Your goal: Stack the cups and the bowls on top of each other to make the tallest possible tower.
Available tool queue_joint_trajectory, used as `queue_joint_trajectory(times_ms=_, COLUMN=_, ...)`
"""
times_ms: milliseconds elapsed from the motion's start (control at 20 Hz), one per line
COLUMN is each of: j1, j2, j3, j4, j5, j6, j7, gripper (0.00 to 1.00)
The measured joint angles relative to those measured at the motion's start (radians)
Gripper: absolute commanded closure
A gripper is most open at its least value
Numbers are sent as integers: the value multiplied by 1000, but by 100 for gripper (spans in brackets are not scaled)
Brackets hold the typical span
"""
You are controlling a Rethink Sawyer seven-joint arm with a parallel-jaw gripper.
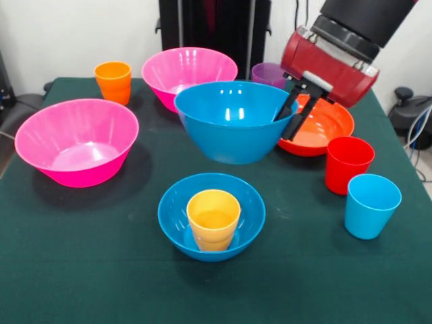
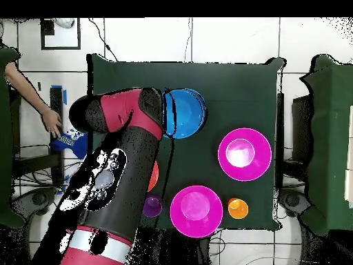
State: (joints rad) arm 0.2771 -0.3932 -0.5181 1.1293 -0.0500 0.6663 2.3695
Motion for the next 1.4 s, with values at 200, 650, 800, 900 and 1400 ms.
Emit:
queue_joint_trajectory(times_ms=200, j1=-28, j2=-6, j3=23, j4=-53, j5=0, j6=27, j7=0, gripper=100)
queue_joint_trajectory(times_ms=650, j1=-109, j2=-6, j3=92, j4=-165, j5=-2, j6=159, j7=-32, gripper=100)
queue_joint_trajectory(times_ms=800, j1=-140, j2=-1, j3=122, j4=-204, j5=-3, j6=203, j7=-53, gripper=100)
queue_joint_trajectory(times_ms=900, j1=-164, j2=9, j3=143, j4=-234, j5=-3, j6=242, j7=-75, gripper=100)
queue_joint_trajectory(times_ms=1400, j1=-189, j2=79, j3=173, j4=-312, j5=-4, j6=345, j7=-129, gripper=100)
